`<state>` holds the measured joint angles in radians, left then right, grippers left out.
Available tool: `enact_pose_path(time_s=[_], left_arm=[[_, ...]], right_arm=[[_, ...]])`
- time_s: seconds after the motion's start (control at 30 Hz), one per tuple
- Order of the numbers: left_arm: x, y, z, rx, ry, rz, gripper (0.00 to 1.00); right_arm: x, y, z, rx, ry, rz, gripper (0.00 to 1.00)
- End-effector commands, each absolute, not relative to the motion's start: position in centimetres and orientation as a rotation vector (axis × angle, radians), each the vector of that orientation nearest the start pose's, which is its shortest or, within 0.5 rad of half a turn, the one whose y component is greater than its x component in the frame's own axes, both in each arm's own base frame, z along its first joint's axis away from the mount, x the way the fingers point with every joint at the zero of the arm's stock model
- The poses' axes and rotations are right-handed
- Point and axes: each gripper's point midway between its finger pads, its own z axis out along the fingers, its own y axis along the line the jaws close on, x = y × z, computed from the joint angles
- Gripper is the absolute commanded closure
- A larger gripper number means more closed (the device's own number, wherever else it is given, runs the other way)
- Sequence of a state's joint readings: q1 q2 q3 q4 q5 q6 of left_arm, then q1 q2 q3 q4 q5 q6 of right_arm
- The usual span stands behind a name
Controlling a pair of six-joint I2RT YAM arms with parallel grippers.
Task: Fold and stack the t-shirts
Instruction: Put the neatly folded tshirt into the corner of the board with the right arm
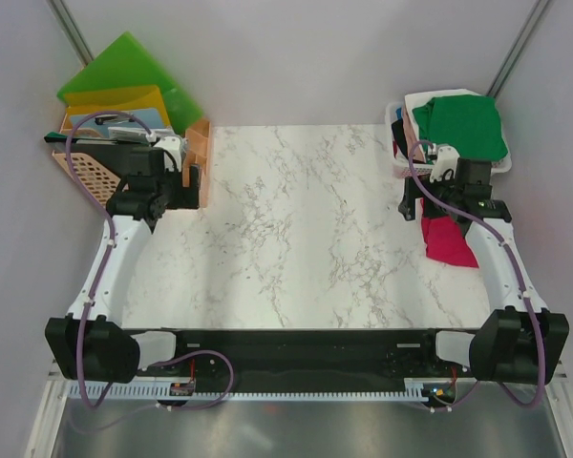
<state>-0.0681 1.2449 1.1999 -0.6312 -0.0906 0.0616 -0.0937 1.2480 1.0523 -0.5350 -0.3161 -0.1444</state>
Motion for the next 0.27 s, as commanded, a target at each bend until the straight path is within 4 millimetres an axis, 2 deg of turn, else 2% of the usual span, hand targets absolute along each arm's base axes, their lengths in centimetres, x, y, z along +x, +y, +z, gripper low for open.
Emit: enact_pose_path(time_s=[0.0, 0.03, 0.1, 0.13, 0.17, 0.23], left_arm=[[35.0, 0.0, 23.3, 0.028, 2.214, 0.123, 0.00], [35.1, -0.2, 23.5, 0.046, 2.197, 0.108, 0.00], [34.5, -1.1, 22.5, 0.116, 2.195, 0.061, 0.00], [35.6, -1.4, 23.7, 0.127, 2.092, 0.050, 0.00], [34.5, -1.6, 23.3, 0.160, 2.045, 0.040, 0.00], [34.5, -2.4, 24.7, 0.186, 1.954, -0.003, 0.00]], right_arm=[[35.3, 1.3, 18.7, -0.191, 2.220, 0.210, 0.02], [35.3, 1.3, 18.6, -0.189, 2.225, 0.208, 0.02], [35.4, 1.4, 18.3, -0.191, 2.227, 0.215, 0.02], [35.4, 1.7, 18.3, -0.199, 2.222, 0.236, 0.02], [35.5, 1.8, 18.1, -0.195, 2.222, 0.242, 0.02], [35.9, 1.8, 18.2, -0.158, 2.181, 0.247, 0.02]])
